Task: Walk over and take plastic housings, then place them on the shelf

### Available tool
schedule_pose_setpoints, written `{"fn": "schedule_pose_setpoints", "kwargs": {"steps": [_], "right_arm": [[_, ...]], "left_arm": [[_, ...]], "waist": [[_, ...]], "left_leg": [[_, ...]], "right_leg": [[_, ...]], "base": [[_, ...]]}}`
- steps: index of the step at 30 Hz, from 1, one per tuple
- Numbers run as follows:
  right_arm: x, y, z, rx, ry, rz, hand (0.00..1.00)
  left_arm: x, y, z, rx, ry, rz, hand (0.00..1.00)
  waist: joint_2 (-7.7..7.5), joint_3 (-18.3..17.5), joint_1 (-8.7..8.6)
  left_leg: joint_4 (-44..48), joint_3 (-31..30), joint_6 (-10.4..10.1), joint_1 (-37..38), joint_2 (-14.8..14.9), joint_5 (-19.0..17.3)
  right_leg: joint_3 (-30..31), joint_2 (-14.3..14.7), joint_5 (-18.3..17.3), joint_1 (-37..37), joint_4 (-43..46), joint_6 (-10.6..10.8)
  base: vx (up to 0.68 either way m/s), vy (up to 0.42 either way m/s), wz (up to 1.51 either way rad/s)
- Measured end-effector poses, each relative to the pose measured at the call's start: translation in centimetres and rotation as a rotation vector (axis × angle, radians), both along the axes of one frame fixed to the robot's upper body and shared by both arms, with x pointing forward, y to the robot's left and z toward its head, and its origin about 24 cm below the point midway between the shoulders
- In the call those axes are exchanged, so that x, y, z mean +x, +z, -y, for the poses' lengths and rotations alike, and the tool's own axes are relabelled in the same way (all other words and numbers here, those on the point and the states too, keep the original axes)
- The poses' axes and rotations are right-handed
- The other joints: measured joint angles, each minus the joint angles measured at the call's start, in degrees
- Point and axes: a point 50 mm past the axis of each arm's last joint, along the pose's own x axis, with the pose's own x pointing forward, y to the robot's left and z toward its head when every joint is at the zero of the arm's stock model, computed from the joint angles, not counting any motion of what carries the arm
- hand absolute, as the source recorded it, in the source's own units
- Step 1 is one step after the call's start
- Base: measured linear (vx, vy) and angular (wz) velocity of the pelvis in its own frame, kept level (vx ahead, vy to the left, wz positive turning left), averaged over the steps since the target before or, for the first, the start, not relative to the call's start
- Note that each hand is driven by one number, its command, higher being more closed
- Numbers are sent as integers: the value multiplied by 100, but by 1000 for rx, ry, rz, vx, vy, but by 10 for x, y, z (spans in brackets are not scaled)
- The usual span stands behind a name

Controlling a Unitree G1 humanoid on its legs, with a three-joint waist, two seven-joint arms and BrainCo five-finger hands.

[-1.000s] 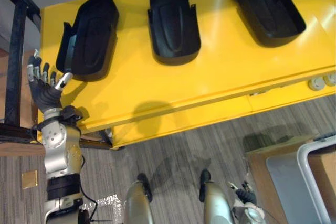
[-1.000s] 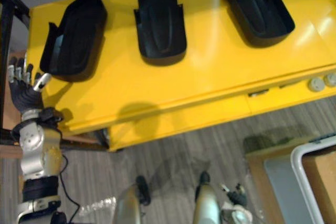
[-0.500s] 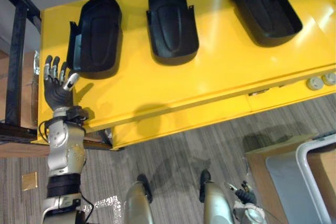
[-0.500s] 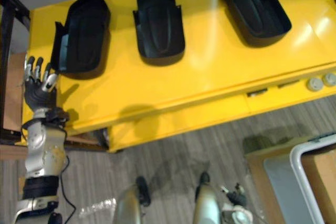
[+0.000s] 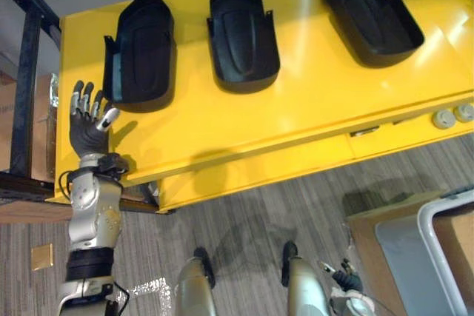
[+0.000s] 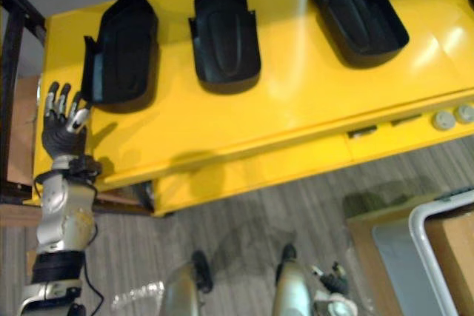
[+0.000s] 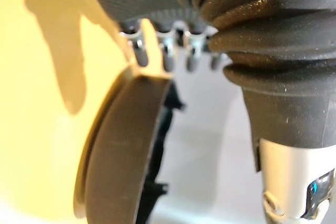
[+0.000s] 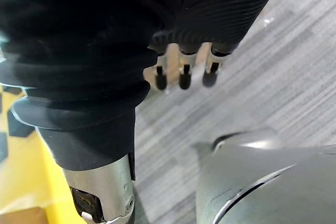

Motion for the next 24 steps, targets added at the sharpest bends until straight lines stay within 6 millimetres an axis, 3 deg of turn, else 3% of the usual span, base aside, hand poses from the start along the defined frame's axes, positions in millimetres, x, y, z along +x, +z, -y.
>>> {"fn": "schedule_pose_setpoints", "kwargs": {"steps": [6, 10, 14, 24], "right_arm": [[5, 2, -5, 0, 10, 21, 0], [6, 5, -7, -30, -46, 43, 0], [3, 7, 0, -59, -118, 53, 0], [-27, -14, -2, -22, -163, -86, 0]], "left_arm": [[-29, 33, 23, 208, 290, 156, 0], [-57, 49, 44, 312, 499, 286, 0], [-70, 59, 66, 322, 493, 412, 0], [-79, 35, 79, 338, 444, 356, 0]], "waist": [[-30, -17, -8], [-29, -222, -17], [-45, -414, -15], [-74, -726, -117]], "left_leg": [[28, -38, -27, 6, 4, -18], [112, -47, -84, 3, 72, -119], [52, -54, -97, 127, 40, -129], [-671, 27, -126, 842, -141, 48]], "right_leg": [[-12, -5, -115, -9, 122, -16], [-29, 15, -223, -2, 154, -62], [-41, 11, -222, 119, 115, -61], [-65, 2, -128, 790, -491, 6]], "base": [[-1, -10, 1], [27, -12, -3], [79, -6, 3], [51, -21, 1]]}}
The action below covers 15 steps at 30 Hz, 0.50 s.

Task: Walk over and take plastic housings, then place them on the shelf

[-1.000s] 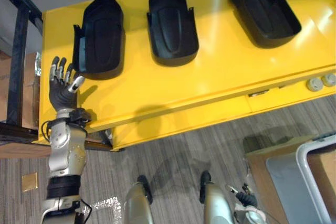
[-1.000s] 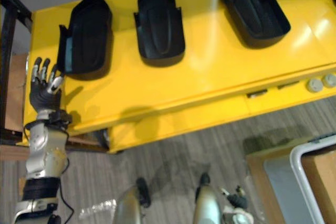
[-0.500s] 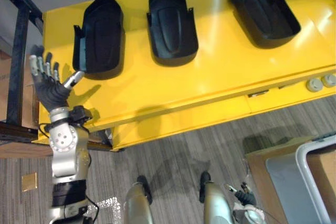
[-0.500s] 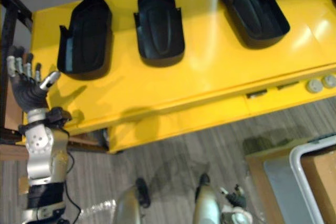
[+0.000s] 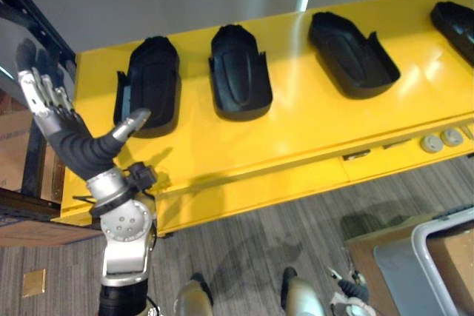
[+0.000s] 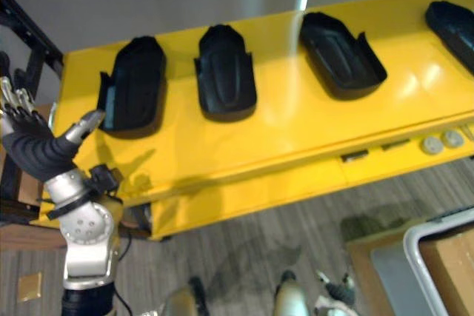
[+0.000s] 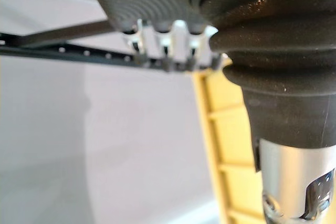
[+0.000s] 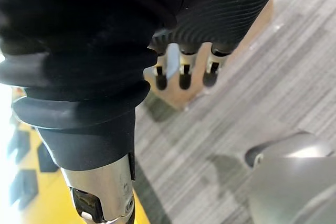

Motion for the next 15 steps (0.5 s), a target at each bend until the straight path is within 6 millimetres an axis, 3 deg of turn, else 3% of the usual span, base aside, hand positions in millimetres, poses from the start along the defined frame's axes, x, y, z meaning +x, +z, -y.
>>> {"fn": "schedule_pose_setpoints", "kwargs": {"steps": [5, 8, 11, 12, 13, 15], "right_arm": [[-8, -5, -1, 26, -34, -26, 0], [-16, -7, -2, 33, -44, -50, 0], [-28, -11, 0, 37, -50, -92, 0], [-32, -13, 0, 40, -50, -110, 0], [-32, -13, 0, 41, -50, -112, 0], [-36, -15, -2, 51, -44, -136, 0]], "left_arm": [[-7, -21, 1, -45, -5, -80, 0], [-10, -34, 13, -42, -75, -155, 0], [-12, -53, 42, -9, -290, -272, 0], [-11, -63, 67, 34, -490, -335, 0], [-11, -64, 71, 40, -525, -345, 0], [-15, -78, 102, 85, -804, -420, 0]], "waist": [[-65, -182, -35], [-119, -277, -38], [-120, -412, -45], [-103, -480, -52], [-105, -490, -53], [-103, -544, -73]], "left_leg": [[-406, -11, -3, 420, -97, 103], [-536, -35, -2, 596, -160, 118], [-617, -76, 4, 700, -218, 124], [-645, -96, 12, 712, -240, 128], [-650, -95, 15, 712, -245, 130], [-701, -54, 42, 767, -262, 149]], "right_leg": [[-91, -6, 172, 513, -483, -20], [-102, -36, 183, 720, -615, -6], [-112, -64, 258, 897, -786, -17], [-106, -73, 322, 933, -851, -26], [-103, -77, 329, 938, -865, -24], [-84, -89, 388, 974, -938, -32]], "base": [[53, 3, 7], [37, 19, 8], [31, 44, 9], [-5, 51, 6], [-16, 55, 2], [-20, 26, -7]]}}
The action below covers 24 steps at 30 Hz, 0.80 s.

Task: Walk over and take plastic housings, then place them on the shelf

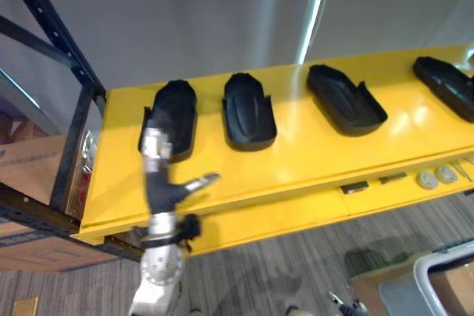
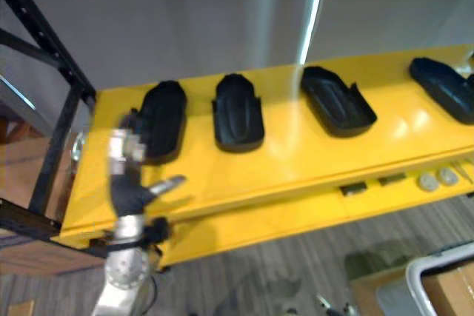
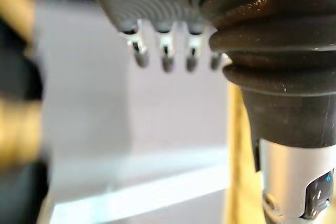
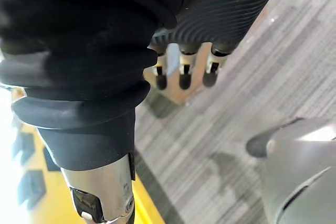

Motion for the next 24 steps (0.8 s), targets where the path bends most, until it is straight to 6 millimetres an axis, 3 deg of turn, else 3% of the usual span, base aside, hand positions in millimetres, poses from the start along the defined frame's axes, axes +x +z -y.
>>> {"fn": "schedule_pose_setpoints", "kwargs": {"steps": [6, 7, 9, 10, 13, 15, 18, 20, 24], "right_arm": [[-2, -1, 0, 12, 17, -14, 0], [1, -1, 0, 16, 37, -10, 0], [4, 0, 1, 14, 44, -4, 0], [7, 1, 2, 9, 51, 3, 0], [20, 4, 3, 9, 65, 35, 0], [28, 5, 3, 13, 76, 55, 0], [43, 10, 4, 5, 90, 92, 0], [53, 14, 5, 9, 66, 129, 0], [75, 33, 23, -64, -71, 248, 0]], "left_arm": [[-13, -41, 59, 9, -519, -216, 0], [-16, -56, 72, 41, -625, -287, 0], [-21, -73, 82, 103, -716, -356, 0], [-26, -89, 88, 159, -783, -422, 0], [-25, -121, 88, 275, -786, -538, 0], [-18, -131, 85, 379, -767, -543, 0], [2, -154, 62, 580, -612, -579, 0], [17, -176, 29, 649, -403, -689, 0], [23, -199, -22, 741, -136, -831, 0]], "waist": [[20, -33, -146], [20, -30, -150], [16, -26, -213], [15, 2, -330], [21, 62, -458], [3, 215, -455], [-20, 618, -484], [9, 712, -502], [22, 930, -469]], "left_leg": [[-24, 130, 1, 16, -2, 9], [-12, 228, 1, -21, 2, 9], [31, 301, 3, -52, 7, 7], [98, 320, 16, -138, 11, -5], [279, 473, 74, -418, 32, -59], [422, 561, 109, -530, 59, -109], [771, 582, 199, -775, 78, -236], [929, 580, 250, -1054, 77, -288], [1001, 602, 266, -1125, 61, -327]], "right_leg": [[152, 8, 71, -46, -110, 44], [223, 8, 87, -151, -120, 72], [341, 16, 94, -243, -123, 84], [408, 17, 119, -328, -122, 102], [653, 38, 252, -695, -132, 124], [790, 51, 315, -829, -134, 162], [927, 26, 355, -973, -138, 194], [962, -3, 428, -1159, -192, 186], [1014, -28, 511, -1179, -309, 221]], "base": [[-52, 15, -14], [-53, 6, -30], [-57, 9, -27], [-40, 12, -22], [-76, 31, -33], [-73, 36, -27], [-110, 69, -13], [-84, 69, -5], [-20, 34, -4]]}}
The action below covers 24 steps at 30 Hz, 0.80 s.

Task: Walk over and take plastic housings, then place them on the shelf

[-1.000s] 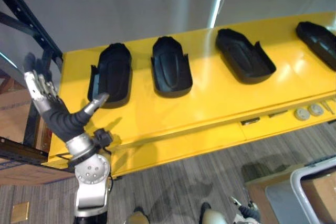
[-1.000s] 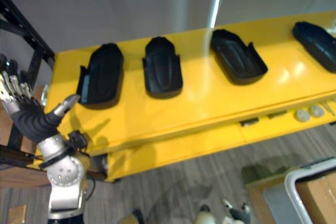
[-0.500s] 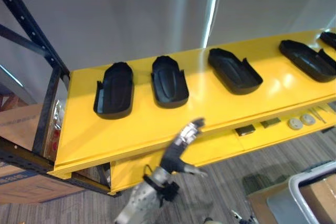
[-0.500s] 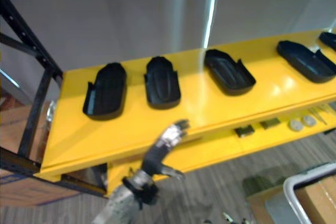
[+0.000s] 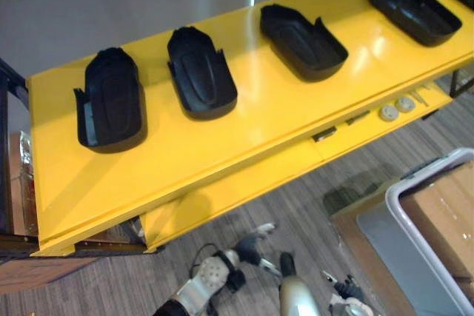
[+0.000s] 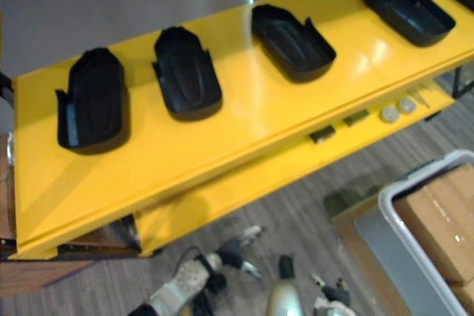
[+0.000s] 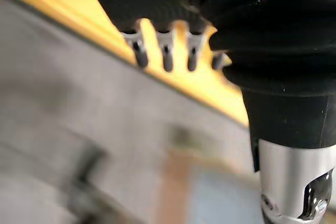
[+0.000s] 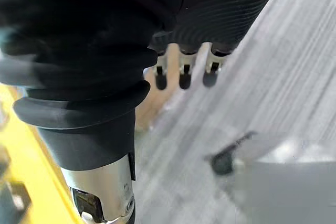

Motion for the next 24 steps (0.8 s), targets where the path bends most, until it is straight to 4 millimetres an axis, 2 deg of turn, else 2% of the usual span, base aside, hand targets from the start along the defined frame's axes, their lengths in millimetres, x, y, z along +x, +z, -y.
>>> {"fn": "schedule_pose_setpoints", "kwargs": {"steps": [2, 4, 5, 7, 8, 10, 11, 12, 13, 14, 15, 16, 18, 19, 22, 23, 24], "right_arm": [[10, 23, 26, -91, -116, 106, 0], [18, 58, 56, -242, -226, 223, 0], [20, 70, 65, -291, -257, 259, 0], [22, 134, 93, -555, -330, 428, 0], [21, 142, 95, -589, -338, 446, 0], [13, 203, 110, -829, -449, 594, 0], [11, 218, 111, -881, -477, 638, 0], [9, 251, 113, -989, -526, 731, 0], [8, 282, 110, -1089, -560, 837, 0], [9, 296, 107, -1135, -566, 890, 0], [10, 323, 100, -1196, -577, 1016, 0], [12, 336, 95, -1218, -577, 1081, 0], [18, 377, 75, -1278, -526, 1323, 0], [27, 404, 59, -1306, -447, 1481, 0], [38, 439, 33, -1325, -290, 1682, 0], [47, 457, 13, -1295, -184, 1792, 0], [51, 464, 6, -1285, -140, 1828, 0]], "left_arm": [[-2, -5, -18, 46, 96, -8, 0], [-3, -9, -30, 81, 161, -6, 0], [-3, -10, -32, 88, 181, -6, 0], [-7, -12, -41, 108, 243, -3, 0], [-7, -12, -42, 111, 249, -2, 0], [-8, -13, -53, 116, 320, -8, 0], [-9, -14, -55, 115, 336, -11, 0], [-12, -16, -60, 117, 369, -21, 0], [-15, -18, -63, 126, 393, -36, 0], [-17, -20, -65, 131, 403, -45, 0], [-20, -22, -68, 132, 426, -62, 0], [-21, -23, -70, 130, 439, -67, 0], [-26, -25, -77, 120, 497, -78, 0], [-32, -27, -83, 105, 556, -93, 0], [-40, -30, -92, 61, 678, -112, 0], [-48, -33, -97, 50, 751, -128, 0], [-51, -34, -98, 50, 769, -137, 0]], "waist": [[-8, 34, 17], [-38, 68, 29], [-52, 78, 28], [-106, 117, 17], [-120, 128, 17], [-181, 264, 22], [-198, 305, 23], [-200, 391, 25], [-197, 448, 24], [-195, 462, 25], [-190, 466, 28], [-189, 469, 34], [-184, 477, 74], [-177, 481, 125], [-116, 516, 218], [-102, 522, 271], [-98, 524, 288]], "left_leg": [[39, -14, 21, -98, -4, -19], [121, -30, 29, -181, 5, -50], [135, -30, 33, -181, 10, -64], [193, -39, 29, -168, 37, -138], [194, -39, 31, -168, 38, -143], [219, -49, 19, -171, 56, -180], [236, -51, 22, -176, 62, -195], [294, -51, 20, -186, 83, -239], [328, -52, 32, -198, 86, -268], [352, -63, 35, -210, 85, -275], [384, -184, 40, -271, 64, -281], [381, -272, 40, -290, 39, -281], [382, -356, 40, -332, 23, -281], [382, -380, 40, -344, 19, -280], [382, -522, 42, -371, 3, -277], [373, -601, 39, -346, -4, -269], [371, -629, 38, -333, -7, -269]], "right_leg": [[2, -9, 55, -52, -26, 89], [8, -9, 80, -108, -27, 128], [20, -7, 84, -107, -26, 135], [79, 17, 91, -106, -15, 148], [80, 17, 91, -106, -13, 148], [79, 30, 91, -105, -6, 148], [79, 34, 91, -105, -4, 148], [84, 46, 91, -102, -3, 148], [89, 45, 91, -103, -3, 148], [90, 44, 91, -104, -3, 149], [81, 44, 91, -113, -11, 149], [71, 44, 92, -114, -13, 151], [42, 44, 93, -110, -13, 153], [10, 43, 94, -100, -13, 153], [-105, 40, 95, -17, -22, 153], [-201, 38, 95, 80, -54, 152], [-230, 38, 94, 119, -67, 152]], "base": [[14, 7, 3], [47, 21, 3], [62, 31, -7], [61, 24, -11], [43, 7, -4], [0, 0, 0], [13, 1, -5], [13, 14, -6], [12, 21, -6], [0, 0, 0], [16, 18, 5], [18, 15, 12], [17, 6, 13], [15, -3, 9], [15, -10, 21], [23, -9, 26], [25, -11, 23]]}}
